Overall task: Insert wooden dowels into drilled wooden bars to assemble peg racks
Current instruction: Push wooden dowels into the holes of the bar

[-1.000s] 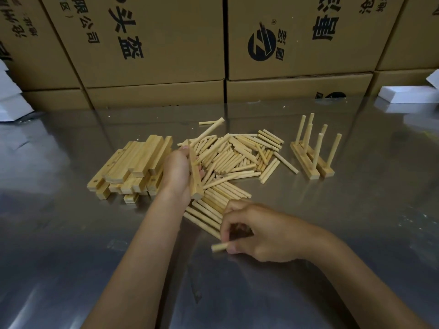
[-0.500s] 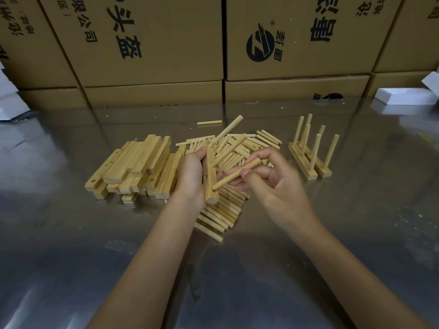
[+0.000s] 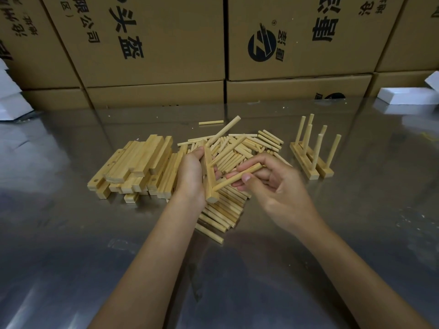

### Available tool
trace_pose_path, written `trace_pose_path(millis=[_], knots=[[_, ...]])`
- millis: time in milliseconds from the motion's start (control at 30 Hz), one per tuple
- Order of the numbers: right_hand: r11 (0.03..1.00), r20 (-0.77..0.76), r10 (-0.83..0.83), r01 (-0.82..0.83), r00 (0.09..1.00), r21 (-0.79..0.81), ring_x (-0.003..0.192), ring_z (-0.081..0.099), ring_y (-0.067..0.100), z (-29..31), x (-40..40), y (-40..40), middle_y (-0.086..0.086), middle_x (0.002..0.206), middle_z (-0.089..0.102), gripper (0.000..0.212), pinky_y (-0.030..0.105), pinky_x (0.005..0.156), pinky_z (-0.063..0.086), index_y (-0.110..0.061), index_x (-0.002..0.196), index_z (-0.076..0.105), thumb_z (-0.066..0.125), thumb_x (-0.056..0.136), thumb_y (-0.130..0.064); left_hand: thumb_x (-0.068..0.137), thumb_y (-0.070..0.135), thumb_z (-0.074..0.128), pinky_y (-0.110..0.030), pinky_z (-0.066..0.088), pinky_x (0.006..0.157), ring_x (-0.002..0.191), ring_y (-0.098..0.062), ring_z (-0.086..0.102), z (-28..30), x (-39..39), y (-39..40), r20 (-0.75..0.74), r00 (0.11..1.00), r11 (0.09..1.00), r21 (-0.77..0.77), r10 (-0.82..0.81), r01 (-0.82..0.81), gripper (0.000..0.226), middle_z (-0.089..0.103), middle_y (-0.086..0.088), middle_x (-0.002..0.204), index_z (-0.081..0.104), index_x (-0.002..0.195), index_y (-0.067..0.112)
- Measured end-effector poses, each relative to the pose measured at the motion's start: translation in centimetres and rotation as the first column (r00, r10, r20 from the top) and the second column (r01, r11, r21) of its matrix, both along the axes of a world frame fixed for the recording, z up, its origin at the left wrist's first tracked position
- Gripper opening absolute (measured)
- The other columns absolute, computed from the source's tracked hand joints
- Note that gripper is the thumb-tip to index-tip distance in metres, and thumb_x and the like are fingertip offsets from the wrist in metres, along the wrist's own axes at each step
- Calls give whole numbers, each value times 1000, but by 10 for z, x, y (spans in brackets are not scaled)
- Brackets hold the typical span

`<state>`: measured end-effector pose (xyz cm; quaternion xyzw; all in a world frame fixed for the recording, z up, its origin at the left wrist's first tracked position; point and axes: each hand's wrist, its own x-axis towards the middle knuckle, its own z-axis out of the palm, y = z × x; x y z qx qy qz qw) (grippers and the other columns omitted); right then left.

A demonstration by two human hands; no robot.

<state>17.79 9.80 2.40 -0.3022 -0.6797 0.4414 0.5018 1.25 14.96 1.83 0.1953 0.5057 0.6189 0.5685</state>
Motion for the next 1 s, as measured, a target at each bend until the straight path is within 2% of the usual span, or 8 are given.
trace_pose_path(millis=[133,200,367,467,533,667,800,1000], knots=[[999,127,-28,22,992,43,92,71,11,-2,4,0,5,95,72,12,20,76,56,-6,104,64,60,94,1,102,35,49,-26,47,53,64,-14,59,1,-4,2,-27,1000,999,40,3,-2,38,61,-3,80,66,121,7],[980,257,-105,56,961,191,94,66,11,-1,6,0,-1,95,68,13,22,77,55,-10,103,66,62,94,-2,103,35,47,-27,47,57,70,-16,60,1,-3,3,-142,990,997,73,9,1,38,63,-3,87,62,129,11],[862,521,-340,38,783,506,87,47,-1,2,11,4,-11,90,57,17,9,77,36,-13,104,72,65,91,-5,105,31,45,-28,50,60,81,-16,63,4,3,1,-287,958,995,95,5,23,35,65,-2,95,58,136,21],[839,671,-384,-64,635,541,84,44,7,-2,4,-1,-11,87,52,14,24,76,43,-20,103,69,57,96,-20,105,29,45,-25,51,55,76,-15,61,5,5,-2,-269,963,994,102,-21,50,31,63,0,86,63,128,19],[810,685,-427,-87,590,580,79,45,10,-2,0,-6,-12,83,51,13,30,73,43,-21,96,67,54,96,-22,105,29,44,-24,51,53,75,-15,59,5,5,-2,-317,947,990,112,-50,90,29,61,2,82,65,122,18],[833,679,-404,-59,612,550,73,52,13,-3,-1,-8,-14,78,52,14,31,64,43,-21,89,63,51,95,-25,106,29,44,-22,50,52,69,-13,56,4,5,-1,-386,917,974,144,-106,174,27,59,1,82,68,112,19],[868,656,-361,-20,662,497,68,53,16,-9,-5,-7,-13,73,50,13,34,58,43,-19,83,61,52,92,-22,106,31,44,-23,49,55,75,-14,56,3,6,-1,-407,906,971,144,-118,191,33,60,-1,88,64,126,13],[913,539,-308,84,784,399,56,47,17,-21,-7,-1,-2,58,54,19,35,51,39,-10,70,63,61,89,-13,106,31,43,-20,53,57,82,-13,59,4,10,-5,-387,918,971,174,-85,163,32,62,0,91,62,130,21]])
